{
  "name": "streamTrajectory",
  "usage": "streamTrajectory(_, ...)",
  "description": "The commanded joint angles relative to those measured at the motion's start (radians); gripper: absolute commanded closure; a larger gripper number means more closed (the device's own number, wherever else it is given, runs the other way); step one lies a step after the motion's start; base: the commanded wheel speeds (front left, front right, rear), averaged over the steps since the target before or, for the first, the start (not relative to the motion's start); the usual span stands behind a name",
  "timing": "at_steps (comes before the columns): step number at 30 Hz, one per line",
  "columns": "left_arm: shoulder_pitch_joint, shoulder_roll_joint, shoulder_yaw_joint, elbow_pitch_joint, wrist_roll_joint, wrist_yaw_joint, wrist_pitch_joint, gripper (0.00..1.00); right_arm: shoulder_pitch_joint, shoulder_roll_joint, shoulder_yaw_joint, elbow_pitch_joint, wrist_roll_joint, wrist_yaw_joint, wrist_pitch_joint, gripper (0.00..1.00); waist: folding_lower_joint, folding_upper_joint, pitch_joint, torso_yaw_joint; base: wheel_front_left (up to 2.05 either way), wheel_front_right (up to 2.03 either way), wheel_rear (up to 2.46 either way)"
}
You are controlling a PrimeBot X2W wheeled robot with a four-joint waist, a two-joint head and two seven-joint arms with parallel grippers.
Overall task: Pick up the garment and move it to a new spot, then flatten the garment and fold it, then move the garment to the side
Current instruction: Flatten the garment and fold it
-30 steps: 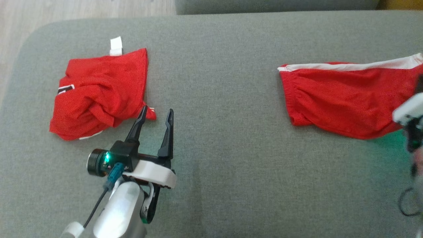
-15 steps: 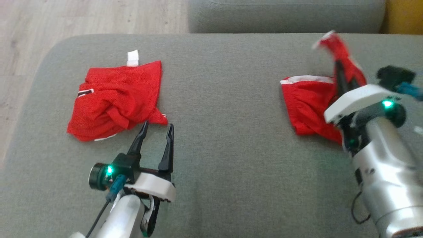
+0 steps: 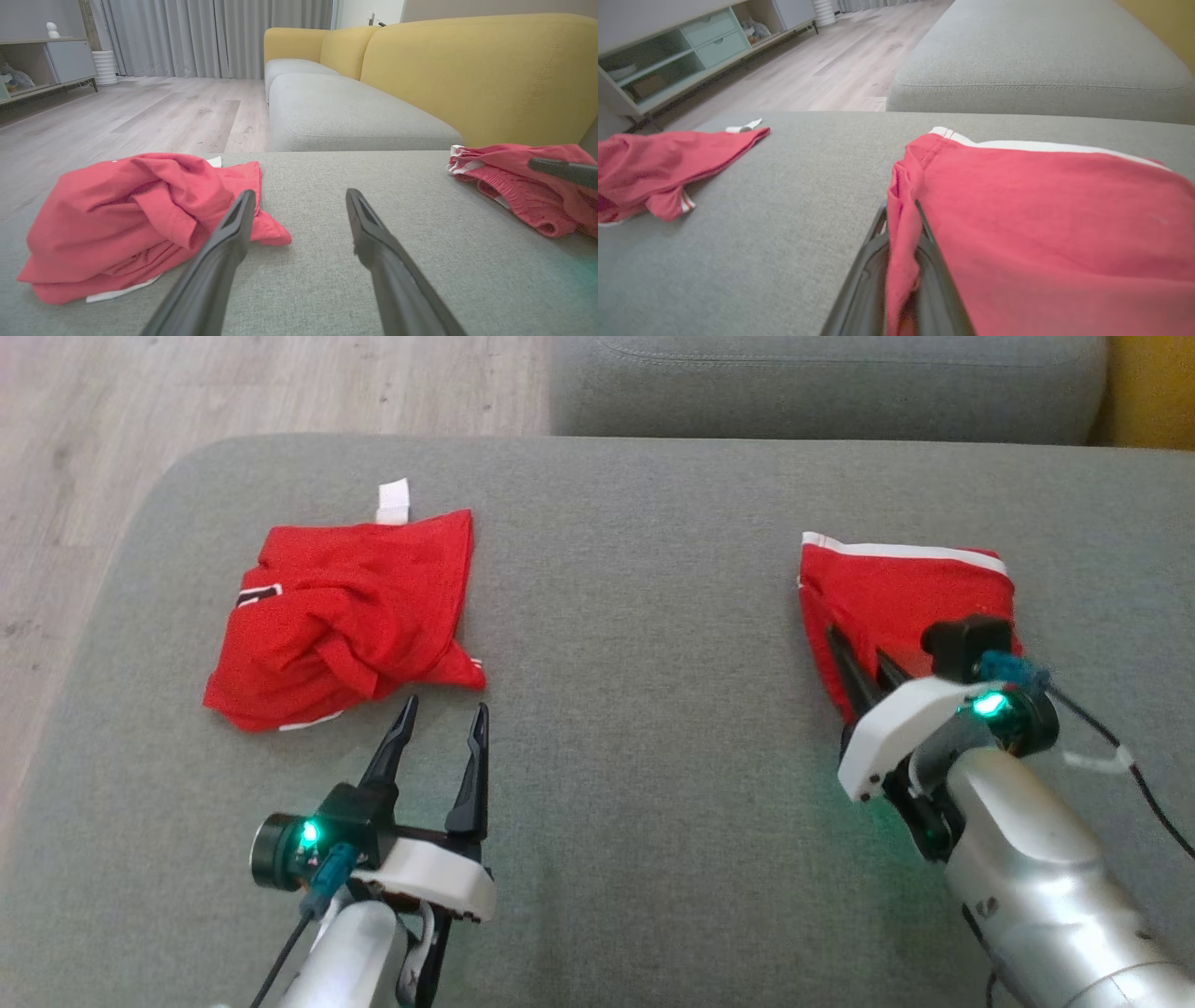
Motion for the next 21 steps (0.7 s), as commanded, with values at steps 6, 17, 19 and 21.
streamTrajectory(6,-0.014,0.020,0.038,-0.042,-0.010,0.006,-0.010,0.00,-0.035,0.034,-0.009,0.070,-0.091,-0.002,-0.111,0.00,0.0000,0.0000,-0.015,-0.036,0.00,0.00,0.00)
streamTrajectory(17,0.019,0.022,0.064,-0.088,-0.015,0.017,-0.010,0.00,0.121,0.054,-0.423,-0.208,-0.284,-0.002,-0.141,0.00,0.0000,0.0000,-0.054,-0.111,0.00,0.00,0.00)
streamTrajectory(19,0.030,0.021,0.068,-0.096,-0.016,0.019,-0.010,0.00,0.196,0.077,-0.491,-0.298,-0.336,-0.002,-0.141,0.00,0.0000,0.0000,-0.060,-0.121,0.00,0.00,0.00)
streamTrajectory(21,0.042,0.019,0.071,-0.102,-0.015,0.019,-0.010,0.00,0.267,0.097,-0.546,-0.377,-0.374,-0.002,-0.141,0.00,0.0000,0.0000,-0.063,-0.129,0.00,0.00,0.00)
